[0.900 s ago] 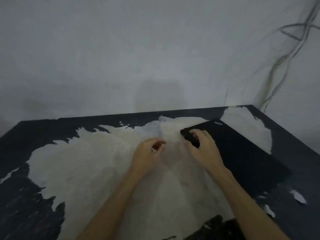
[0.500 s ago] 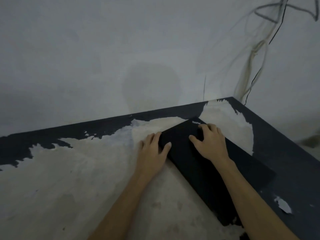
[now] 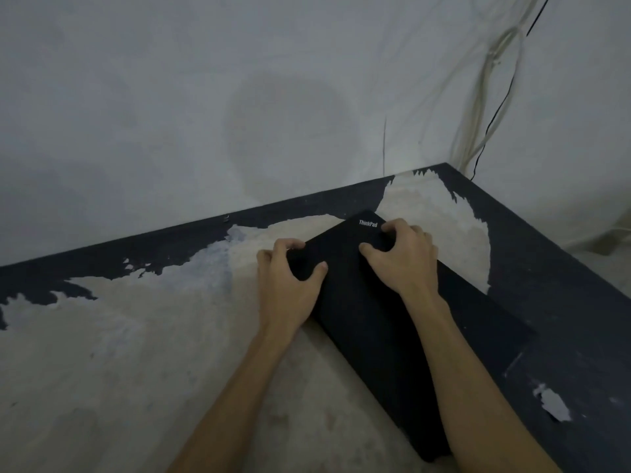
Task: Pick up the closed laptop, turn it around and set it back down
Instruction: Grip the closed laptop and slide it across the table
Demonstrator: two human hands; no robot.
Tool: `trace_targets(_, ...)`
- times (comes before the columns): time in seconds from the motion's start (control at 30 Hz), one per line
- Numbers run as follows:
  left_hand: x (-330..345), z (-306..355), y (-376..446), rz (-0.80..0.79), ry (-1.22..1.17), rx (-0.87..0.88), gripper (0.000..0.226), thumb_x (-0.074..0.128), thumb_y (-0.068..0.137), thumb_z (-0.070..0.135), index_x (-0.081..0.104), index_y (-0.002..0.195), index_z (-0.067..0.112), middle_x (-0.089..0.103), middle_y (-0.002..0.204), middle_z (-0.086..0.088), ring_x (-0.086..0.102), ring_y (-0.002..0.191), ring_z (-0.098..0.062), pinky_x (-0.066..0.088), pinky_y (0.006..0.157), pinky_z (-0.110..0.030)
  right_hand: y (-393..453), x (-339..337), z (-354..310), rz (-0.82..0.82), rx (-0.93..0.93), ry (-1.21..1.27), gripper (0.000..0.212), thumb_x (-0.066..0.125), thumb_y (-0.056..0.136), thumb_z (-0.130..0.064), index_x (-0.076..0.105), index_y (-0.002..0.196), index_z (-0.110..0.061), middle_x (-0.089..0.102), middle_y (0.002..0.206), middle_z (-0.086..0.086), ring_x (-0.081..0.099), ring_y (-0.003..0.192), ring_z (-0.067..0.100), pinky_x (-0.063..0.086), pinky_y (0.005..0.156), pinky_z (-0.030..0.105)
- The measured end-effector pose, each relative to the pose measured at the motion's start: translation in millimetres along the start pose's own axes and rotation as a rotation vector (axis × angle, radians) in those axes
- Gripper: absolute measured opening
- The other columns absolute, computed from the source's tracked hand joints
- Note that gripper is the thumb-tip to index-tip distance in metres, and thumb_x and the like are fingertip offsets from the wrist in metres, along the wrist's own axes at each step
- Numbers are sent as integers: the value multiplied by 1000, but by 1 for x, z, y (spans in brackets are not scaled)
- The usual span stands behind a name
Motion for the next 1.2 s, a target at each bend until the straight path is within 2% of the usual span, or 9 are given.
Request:
trace_targets(0.07,-2,3,0,39,-109,-27,46,83,81,26,54,114,38,44,119,7,42,94,32,36,69,8,0,-7,-1,43,4,86,45,77,81,-43,64,119,-22,66,118,3,56,116,26,44,102,41)
trace_targets(0.13,-2,5,-3,92,-220,-70,52,83,81,19,53,120,36,46,124,4,40,95,36,35,71,10,2,-12,-2,71,9,157,38,78,80,-38,64,112,-24,66,112,-2,59,114,25,49,101,47)
trace_targets(0.27,9,7,-17,127,-540,-228,86,84,83,17,32,147,38,43,140,8,56,112,2,57,80,-16,2,-20,-5,117,5,221,31,78,80,-33,63,106,-27,59,102,-9,60,117,26,50,101,49)
trace_targets(0.4,19,6,-23,98,-666,-316,94,80,89,20,19,159,35,48,144,6,57,101,6,53,61,-8,2,-22,-7,126,-5,229,28,78,80,-32,63,104,-27,59,102,-9,60,115,25,50,100,50)
trace_targets(0.57,17,10,-23,101,-626,-286,85,67,99,27,9,161,39,39,158,-1,53,110,-1,54,89,-27,1,-22,-12,101,-23,187,40,77,83,-32,64,119,-23,66,115,0,60,119,26,48,103,51)
trace_targets(0.83,-22,17,3,89,-642,-213,78,67,99,25,23,162,37,37,164,1,48,141,-19,50,109,-43,7,-31,-28,14,-26,171,72,76,79,-46,55,143,-19,60,131,11,58,121,29,49,102,44)
trace_targets(1.0,-52,13,19,-9,-676,-254,79,71,97,24,28,161,38,41,160,4,61,122,-9,62,84,-25,4,-25,-34,-151,16,263,62,77,74,-53,63,128,-24,65,121,8,67,105,25,56,94,42)
trace_targets(1.1,-65,6,25,-70,-670,-273,78,72,96,23,31,161,37,52,145,10,68,90,11,58,61,-13,-2,-15,-36,-229,36,411,45,80,72,-52,62,110,-35,70,109,-8,70,96,13,57,78,30)
trace_targets(1.2,-77,2,29,-95,-667,-298,79,74,94,26,32,159,41,43,160,-1,61,125,-12,62,76,-24,-6,2,-40,-364,20,604,64,78,80,-41,55,140,-34,71,125,-13,71,109,10,59,88,29)
Point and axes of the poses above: each hand's wrist, its own y-axis towards the middle knuckle, its own x-axis out of the palm, z = x × y, the point moved 5 cm from there along y, towards the middle knuckle
